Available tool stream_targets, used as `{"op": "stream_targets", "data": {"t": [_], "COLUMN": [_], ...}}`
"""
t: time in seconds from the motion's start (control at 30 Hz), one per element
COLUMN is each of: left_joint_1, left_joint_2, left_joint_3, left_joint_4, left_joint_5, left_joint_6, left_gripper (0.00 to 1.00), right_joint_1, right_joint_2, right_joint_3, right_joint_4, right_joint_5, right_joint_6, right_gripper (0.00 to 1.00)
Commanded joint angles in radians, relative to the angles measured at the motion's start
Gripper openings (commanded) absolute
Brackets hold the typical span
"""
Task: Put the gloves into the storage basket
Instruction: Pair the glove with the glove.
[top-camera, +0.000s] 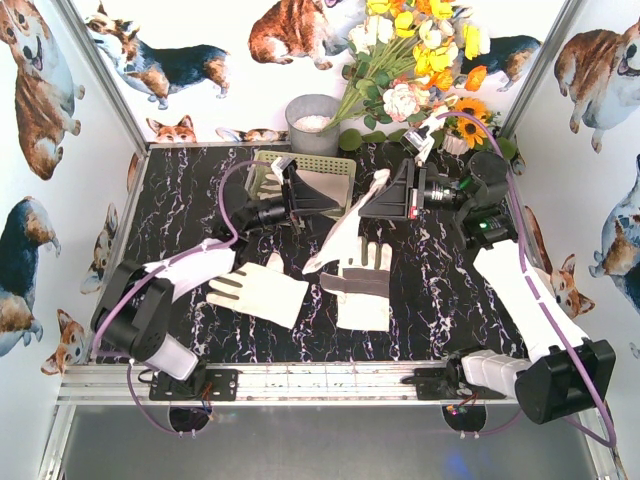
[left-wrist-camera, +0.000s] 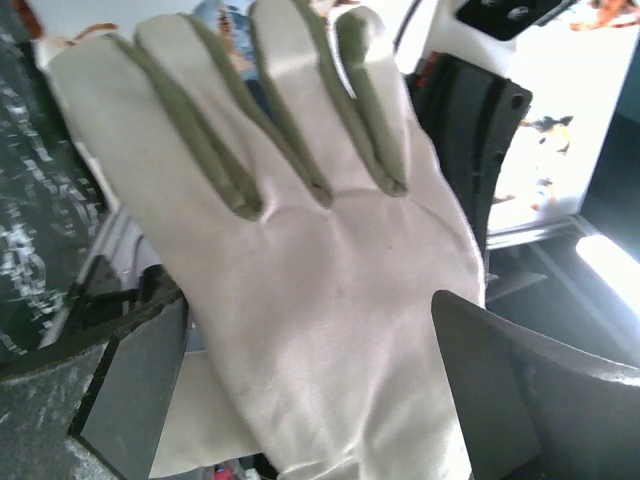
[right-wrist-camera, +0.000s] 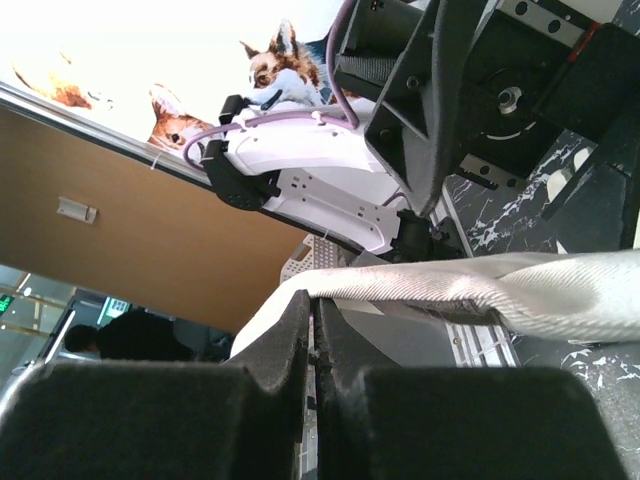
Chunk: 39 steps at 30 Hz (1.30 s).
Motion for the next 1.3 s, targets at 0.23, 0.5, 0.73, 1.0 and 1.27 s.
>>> {"op": "stream_targets", "data": {"t": [0.23,0.5,0.73,1.0,1.27], "left_joint_1": [-0.033,-0.027,-0.017,0.001,-0.012], "left_joint_2": [-0.004,-0.083,-0.127,-0.179,-0.171], "left_joint_3": [0.025,0.004,-0.011,0.01,0.155], "left_joint_4": [0.156,-0.075,-0.137,-0.378,-0.822], "left_joint_5": [0.037,-0.006,-0.06,-0.127,-0.294], "left_joint_6": [-0.056,0.108,0.159,0.32,0.697], "left_gripper": [1.0,0.87,0.58,0.19,0.0], "right_joint_1": [0.01,0.006,0.003,0.0,0.0], "right_joint_2": [-0.032,-0.072,-0.069,-0.045,0.052], "right_joint_3": [0.046,0.059,0.054,0.065,0.113], "right_joint_4": [-0.063,-0.375,-0.589,-0.732,-0.918], "right_joint_5": [-0.016,0.018,0.04,0.09,0.259], "right_joint_6": [-0.072,-0.345,-0.536,-0.664,-0.832], "right_gripper": [0.0,0.0,0.0,0.0,0.0]}}
